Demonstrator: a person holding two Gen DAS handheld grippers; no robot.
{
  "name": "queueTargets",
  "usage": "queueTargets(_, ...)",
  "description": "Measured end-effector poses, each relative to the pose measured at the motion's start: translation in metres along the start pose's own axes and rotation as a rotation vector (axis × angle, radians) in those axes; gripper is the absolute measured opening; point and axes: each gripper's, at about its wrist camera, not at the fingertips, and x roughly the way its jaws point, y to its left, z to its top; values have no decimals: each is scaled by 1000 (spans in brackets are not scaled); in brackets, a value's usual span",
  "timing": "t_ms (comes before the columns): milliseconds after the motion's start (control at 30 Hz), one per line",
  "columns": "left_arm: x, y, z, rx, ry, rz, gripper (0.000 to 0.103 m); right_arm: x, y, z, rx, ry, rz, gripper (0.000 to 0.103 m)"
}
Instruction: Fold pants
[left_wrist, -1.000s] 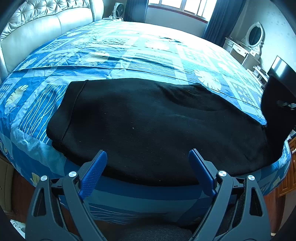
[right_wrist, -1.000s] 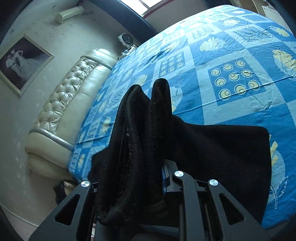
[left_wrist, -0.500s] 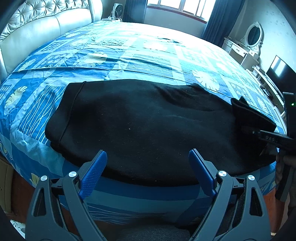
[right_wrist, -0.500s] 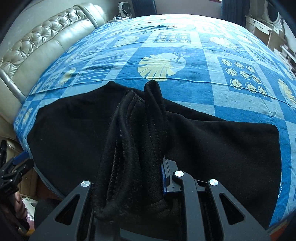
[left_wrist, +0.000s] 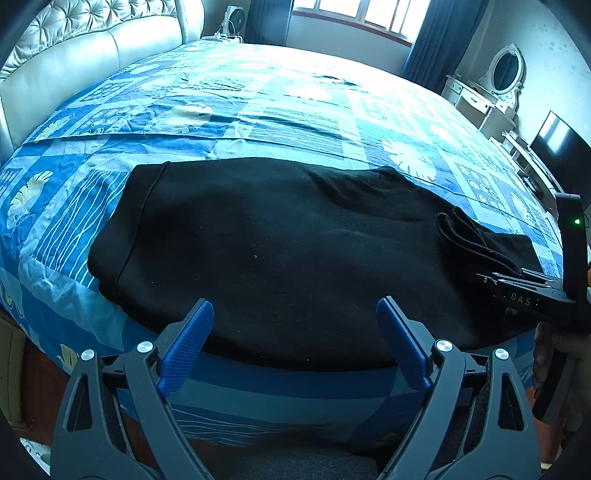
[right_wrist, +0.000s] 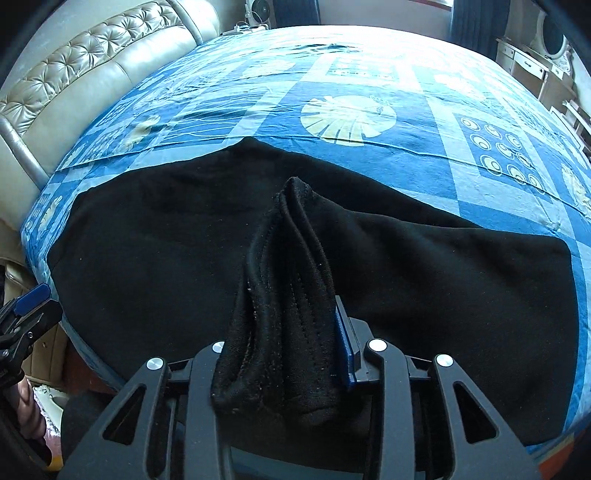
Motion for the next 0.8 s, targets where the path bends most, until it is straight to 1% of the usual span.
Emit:
queueTargets(67, 0, 0, 0, 1, 2, -1, 90, 0, 2, -1, 11, 4, 21, 43)
queueTargets(333, 1, -2, -1, 5, 2, -3, 90, 3, 20, -3, -12, 12, 61, 43)
queueTargets(467, 1, -2, -1, 3, 4, -3, 90, 4, 27, -5, -15, 12, 61, 44)
queueTargets(567, 2, -2, -1, 3, 4, -4, 90, 4, 30, -6, -11, 9, 67, 48)
queueTargets(800, 2, -3, -2, 6, 5, -3, 90, 5, 38, -7, -15, 7, 62, 51)
